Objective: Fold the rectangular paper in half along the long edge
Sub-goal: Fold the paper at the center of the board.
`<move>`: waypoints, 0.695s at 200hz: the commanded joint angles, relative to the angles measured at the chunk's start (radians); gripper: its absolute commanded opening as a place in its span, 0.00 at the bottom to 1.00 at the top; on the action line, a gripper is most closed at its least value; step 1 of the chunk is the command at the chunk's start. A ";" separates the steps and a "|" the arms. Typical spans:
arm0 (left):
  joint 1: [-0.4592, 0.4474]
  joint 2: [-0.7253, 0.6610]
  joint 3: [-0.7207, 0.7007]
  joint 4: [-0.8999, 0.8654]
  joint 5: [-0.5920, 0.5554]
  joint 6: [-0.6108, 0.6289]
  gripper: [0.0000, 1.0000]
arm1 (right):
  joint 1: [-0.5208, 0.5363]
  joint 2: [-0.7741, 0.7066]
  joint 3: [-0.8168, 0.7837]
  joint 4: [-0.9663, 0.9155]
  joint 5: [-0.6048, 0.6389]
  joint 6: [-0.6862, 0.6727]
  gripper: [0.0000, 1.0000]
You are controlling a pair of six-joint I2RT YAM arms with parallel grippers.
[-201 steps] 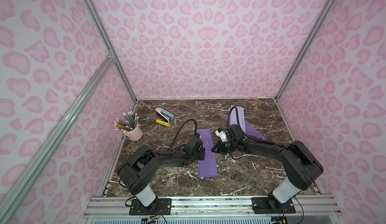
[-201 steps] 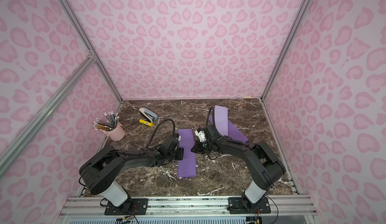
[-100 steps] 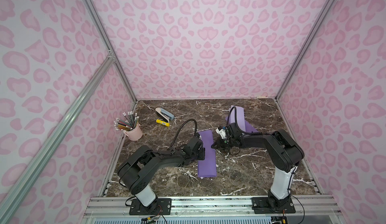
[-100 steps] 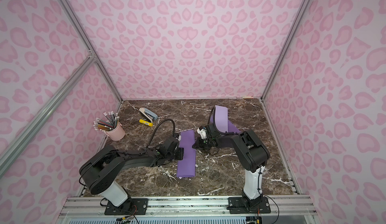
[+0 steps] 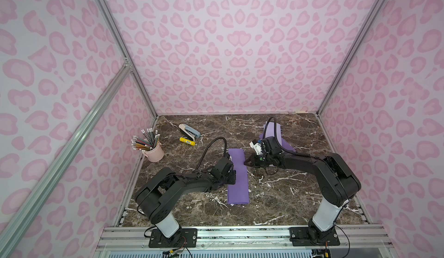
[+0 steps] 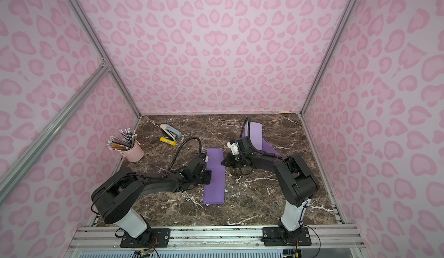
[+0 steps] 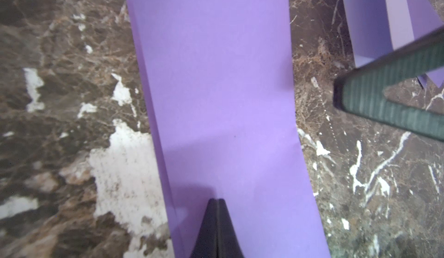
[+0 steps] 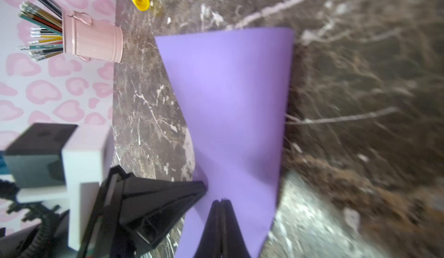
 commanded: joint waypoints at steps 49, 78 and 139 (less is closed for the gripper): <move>0.000 0.009 -0.005 -0.097 -0.005 0.004 0.04 | -0.038 0.143 0.057 -0.038 0.082 0.001 0.00; 0.000 0.000 -0.013 -0.099 -0.009 0.006 0.04 | -0.091 0.114 -0.011 -0.052 0.119 -0.029 0.00; 0.000 0.004 -0.001 -0.108 -0.008 0.013 0.04 | -0.051 0.009 0.064 -0.064 0.045 -0.031 0.00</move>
